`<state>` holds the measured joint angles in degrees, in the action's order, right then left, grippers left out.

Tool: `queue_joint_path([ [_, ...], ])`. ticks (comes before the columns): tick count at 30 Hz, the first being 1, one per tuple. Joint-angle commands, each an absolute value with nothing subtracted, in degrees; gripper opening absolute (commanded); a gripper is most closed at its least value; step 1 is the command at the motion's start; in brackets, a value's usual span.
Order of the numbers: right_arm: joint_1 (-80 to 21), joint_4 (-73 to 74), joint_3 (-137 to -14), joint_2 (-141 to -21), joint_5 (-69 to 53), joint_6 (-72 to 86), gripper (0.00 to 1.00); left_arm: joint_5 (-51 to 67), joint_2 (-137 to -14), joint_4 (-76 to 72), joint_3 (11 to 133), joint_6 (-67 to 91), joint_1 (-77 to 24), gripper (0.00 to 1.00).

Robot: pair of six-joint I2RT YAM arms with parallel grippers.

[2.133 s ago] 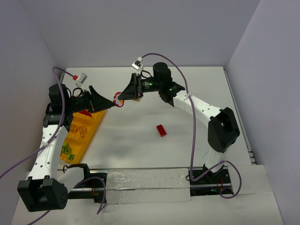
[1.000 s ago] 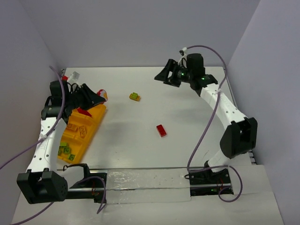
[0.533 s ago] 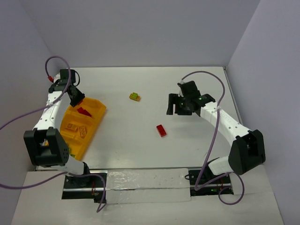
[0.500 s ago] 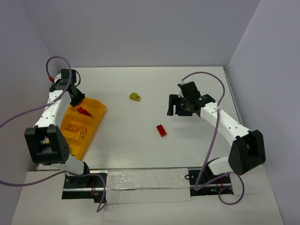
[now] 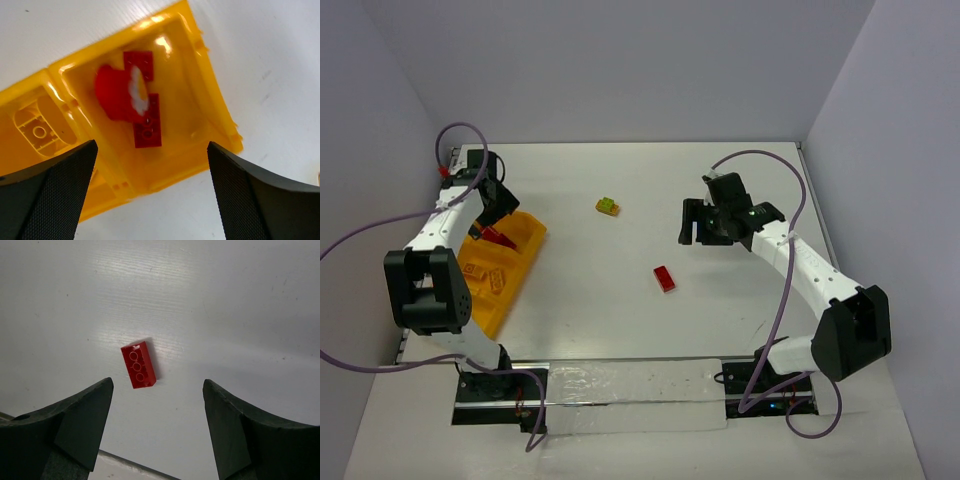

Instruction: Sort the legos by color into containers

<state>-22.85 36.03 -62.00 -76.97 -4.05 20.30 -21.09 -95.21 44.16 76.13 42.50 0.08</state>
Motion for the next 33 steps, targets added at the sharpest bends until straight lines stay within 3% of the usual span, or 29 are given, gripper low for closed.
queue_joint_path([
  [1,-22.7,34.7,-64.4,-75.7,-3.2,20.8,0.80,-22.1,-90.0,44.1,79.7,38.9,-6.9,0.96],
  [6,-21.1,34.8,-65.0,-74.6,0.0,22.8,0.81,-12.0,-92.7,44.5,83.1,34.3,-22.2,0.94],
  [13,-15.0,36.0,-63.9,-70.7,4.6,27.6,0.82,-8.0,-106.7,48.2,93.3,44.2,-41.4,0.95],
  [19,-11.2,35.0,-62.1,-65.0,5.0,27.9,0.83,-9.0,-118.1,54.6,102.1,52.5,-47.0,0.99],
  [33,-10.4,35.4,-59.4,-61.3,0.5,25.2,0.83,-10.1,-125.2,56.1,107.5,61.2,-54.0,0.99],
])
